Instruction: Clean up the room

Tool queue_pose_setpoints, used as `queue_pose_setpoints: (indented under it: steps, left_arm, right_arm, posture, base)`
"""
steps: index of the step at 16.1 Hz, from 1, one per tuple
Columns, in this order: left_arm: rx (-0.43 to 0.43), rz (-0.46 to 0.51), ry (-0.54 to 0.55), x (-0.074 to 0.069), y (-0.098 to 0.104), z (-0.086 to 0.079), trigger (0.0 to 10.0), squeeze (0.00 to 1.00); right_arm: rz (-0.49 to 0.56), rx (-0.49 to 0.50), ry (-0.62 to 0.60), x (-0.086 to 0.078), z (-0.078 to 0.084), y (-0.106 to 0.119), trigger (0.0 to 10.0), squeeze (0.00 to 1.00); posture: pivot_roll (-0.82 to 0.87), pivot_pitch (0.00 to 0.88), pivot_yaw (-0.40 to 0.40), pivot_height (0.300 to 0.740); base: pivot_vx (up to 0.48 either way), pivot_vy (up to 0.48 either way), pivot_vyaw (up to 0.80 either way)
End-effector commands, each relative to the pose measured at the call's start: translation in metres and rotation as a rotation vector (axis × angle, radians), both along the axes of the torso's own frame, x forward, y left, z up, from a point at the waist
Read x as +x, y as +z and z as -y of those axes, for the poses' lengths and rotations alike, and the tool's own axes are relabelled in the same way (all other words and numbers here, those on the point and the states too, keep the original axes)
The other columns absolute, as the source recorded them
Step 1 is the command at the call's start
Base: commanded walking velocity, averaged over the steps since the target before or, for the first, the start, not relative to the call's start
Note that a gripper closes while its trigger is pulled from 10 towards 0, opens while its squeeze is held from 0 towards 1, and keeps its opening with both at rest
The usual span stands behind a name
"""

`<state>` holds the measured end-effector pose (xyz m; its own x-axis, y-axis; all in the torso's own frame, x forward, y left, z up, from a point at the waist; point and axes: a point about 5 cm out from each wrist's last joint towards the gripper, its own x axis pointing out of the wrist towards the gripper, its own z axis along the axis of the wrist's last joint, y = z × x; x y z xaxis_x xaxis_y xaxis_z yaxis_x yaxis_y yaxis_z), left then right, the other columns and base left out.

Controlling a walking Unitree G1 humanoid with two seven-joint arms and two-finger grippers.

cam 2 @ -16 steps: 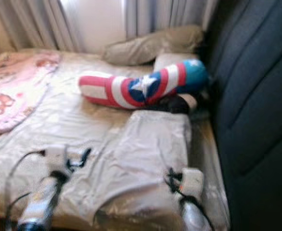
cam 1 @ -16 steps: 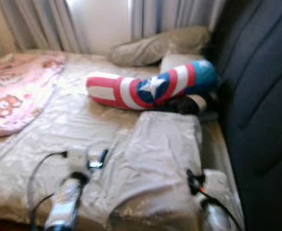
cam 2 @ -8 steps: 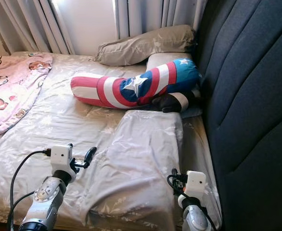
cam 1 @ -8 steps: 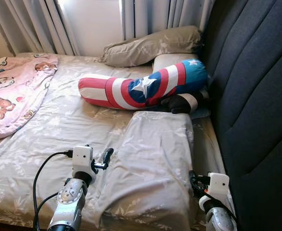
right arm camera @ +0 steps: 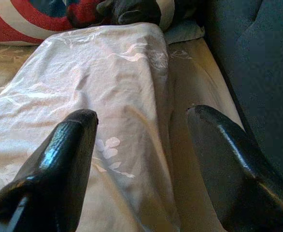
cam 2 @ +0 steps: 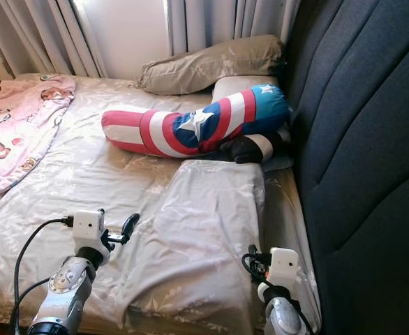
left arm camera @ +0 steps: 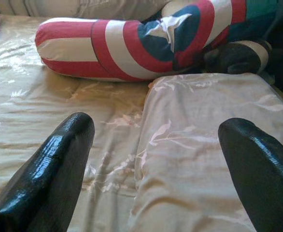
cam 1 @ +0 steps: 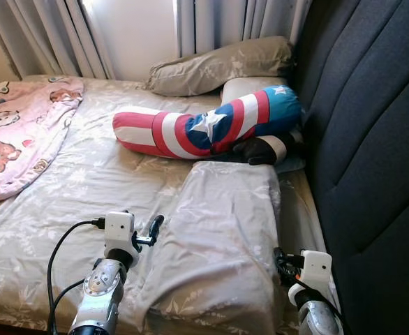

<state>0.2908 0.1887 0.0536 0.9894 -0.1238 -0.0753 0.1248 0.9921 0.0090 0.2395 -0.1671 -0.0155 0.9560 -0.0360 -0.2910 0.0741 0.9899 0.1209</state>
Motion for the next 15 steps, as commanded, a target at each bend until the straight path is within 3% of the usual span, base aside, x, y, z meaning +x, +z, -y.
queue_pose_setpoints:
  steps: [1, 6, 15]
  left_arm:
    - [0.017, -0.011, -0.002, -0.0003, -0.0004, -0.0020, 10.0, 0.00]
    - [0.015, -0.010, -0.012, -0.0002, -0.0002, -0.0004, 10.0, 0.00]
    - [0.003, 0.001, -0.047, 0.0060, 0.0053, 0.0052, 10.0, 0.00]
  right_arm:
    - [-0.011, 0.005, 0.002, 0.0002, -0.0003, -0.0010, 10.0, 0.00]
    - [-0.013, 0.001, 0.000, 0.0003, -0.0011, -0.0014, 10.0, 0.00]
    - [-0.019, 0.002, -0.012, 0.0008, -0.0016, -0.0019, 10.0, 0.00]
  posture:
    - [-0.04, 0.000, -0.026, 0.740]
    - [-0.04, 0.000, -0.023, 0.740]
    - [-0.03, 0.000, -0.020, 0.740]
  base:
    - [0.292, 0.000, 0.00]
    - [0.299, 0.000, 0.00]
    - [0.000, 0.000, 0.00]
